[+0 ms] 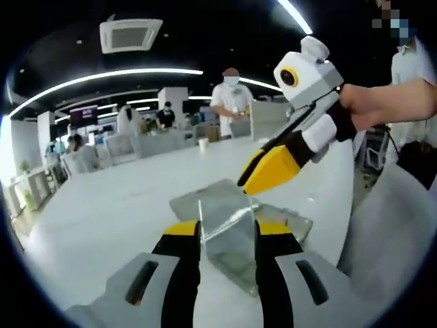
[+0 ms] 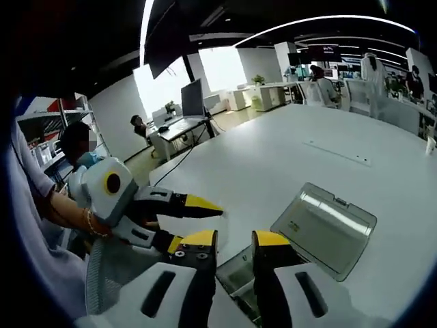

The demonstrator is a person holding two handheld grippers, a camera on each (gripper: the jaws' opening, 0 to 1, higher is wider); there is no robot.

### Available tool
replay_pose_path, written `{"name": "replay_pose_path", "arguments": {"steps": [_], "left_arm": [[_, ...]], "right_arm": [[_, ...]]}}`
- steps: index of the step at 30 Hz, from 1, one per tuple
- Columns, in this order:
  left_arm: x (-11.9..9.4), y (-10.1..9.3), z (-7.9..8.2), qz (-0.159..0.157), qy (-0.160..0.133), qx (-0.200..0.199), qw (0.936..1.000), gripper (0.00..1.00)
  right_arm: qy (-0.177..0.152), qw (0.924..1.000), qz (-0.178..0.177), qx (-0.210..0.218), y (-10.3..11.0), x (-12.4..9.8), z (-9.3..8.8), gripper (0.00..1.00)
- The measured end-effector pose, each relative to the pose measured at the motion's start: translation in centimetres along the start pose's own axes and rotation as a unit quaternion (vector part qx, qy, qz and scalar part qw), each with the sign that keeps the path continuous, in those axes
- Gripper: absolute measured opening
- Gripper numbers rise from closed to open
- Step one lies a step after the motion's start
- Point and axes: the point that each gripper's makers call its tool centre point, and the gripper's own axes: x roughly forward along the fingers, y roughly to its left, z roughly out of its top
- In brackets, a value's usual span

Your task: Insert the divider into the dual guide fixture by aligning both edges with the guide slots and pushing it downward to the bottom, including one-sided entry, uneven engagement, binding, and posture correction.

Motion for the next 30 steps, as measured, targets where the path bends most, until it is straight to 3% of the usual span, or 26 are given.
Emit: {"name": "replay_pose_path", "arguments": {"steps": [6, 14, 30], "left_arm": [[0.1, -0.6, 0.1, -0.007, -0.001, 0.023, 0.9997, 0.29], [0.1, -1.1, 0.2, -0.016, -0.004, 0.043, 0.9989, 0.29], [0.0, -1.0, 0.3, -0.018, -0.010, 0.047, 0.9987, 0.29]], "right_arm": [[0.020, 0.9995, 0.013, 0.023, 0.4, 0.7, -0.5, 0.15], [0.049, 0.9972, 0.025, 0.050, 0.8, 1.4, -1.6, 0.04], [0.051, 0.9939, 0.040, 0.090, 1.3, 2.1, -1.3, 0.00]]}}
